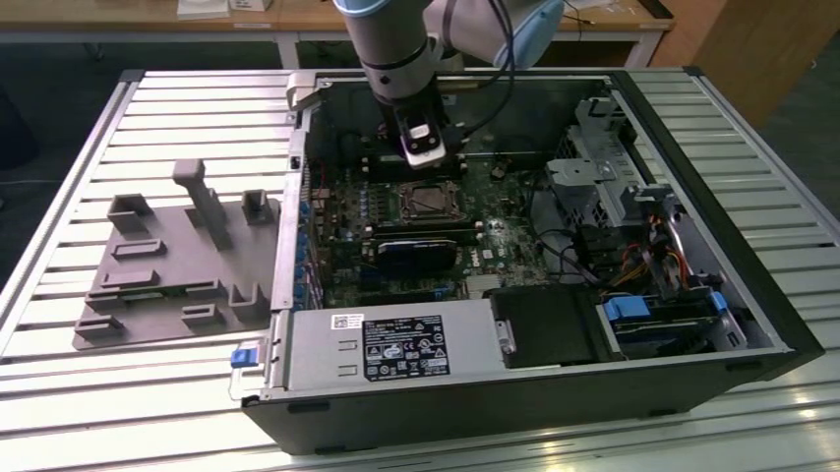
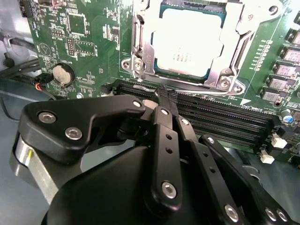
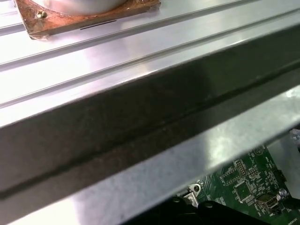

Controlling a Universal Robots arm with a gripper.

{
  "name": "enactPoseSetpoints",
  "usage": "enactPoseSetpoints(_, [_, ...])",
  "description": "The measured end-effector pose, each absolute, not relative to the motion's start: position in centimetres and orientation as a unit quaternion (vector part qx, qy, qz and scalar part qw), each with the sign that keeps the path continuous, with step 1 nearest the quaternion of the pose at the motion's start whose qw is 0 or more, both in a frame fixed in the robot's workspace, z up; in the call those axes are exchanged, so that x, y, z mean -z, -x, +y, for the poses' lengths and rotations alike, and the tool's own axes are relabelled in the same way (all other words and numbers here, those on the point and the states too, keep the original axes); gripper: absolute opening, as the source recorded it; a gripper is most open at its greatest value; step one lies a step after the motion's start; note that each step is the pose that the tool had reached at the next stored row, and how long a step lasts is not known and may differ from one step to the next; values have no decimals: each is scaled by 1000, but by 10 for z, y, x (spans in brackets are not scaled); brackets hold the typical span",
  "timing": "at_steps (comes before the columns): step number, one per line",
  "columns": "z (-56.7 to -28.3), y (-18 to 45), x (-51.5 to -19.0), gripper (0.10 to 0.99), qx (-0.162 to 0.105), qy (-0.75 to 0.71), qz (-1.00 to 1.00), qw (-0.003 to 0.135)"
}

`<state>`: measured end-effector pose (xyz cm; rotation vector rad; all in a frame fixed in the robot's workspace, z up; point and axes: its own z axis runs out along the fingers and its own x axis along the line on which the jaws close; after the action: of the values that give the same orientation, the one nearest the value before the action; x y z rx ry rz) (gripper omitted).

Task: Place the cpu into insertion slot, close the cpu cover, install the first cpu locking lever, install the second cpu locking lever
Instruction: 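Install the first cpu locking lever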

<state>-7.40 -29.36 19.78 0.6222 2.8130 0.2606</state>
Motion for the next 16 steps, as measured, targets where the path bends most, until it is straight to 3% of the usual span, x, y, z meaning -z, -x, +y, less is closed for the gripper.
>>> enactPoseSetpoints(16, [-293, 73, -193, 102, -76, -233, 961, 128])
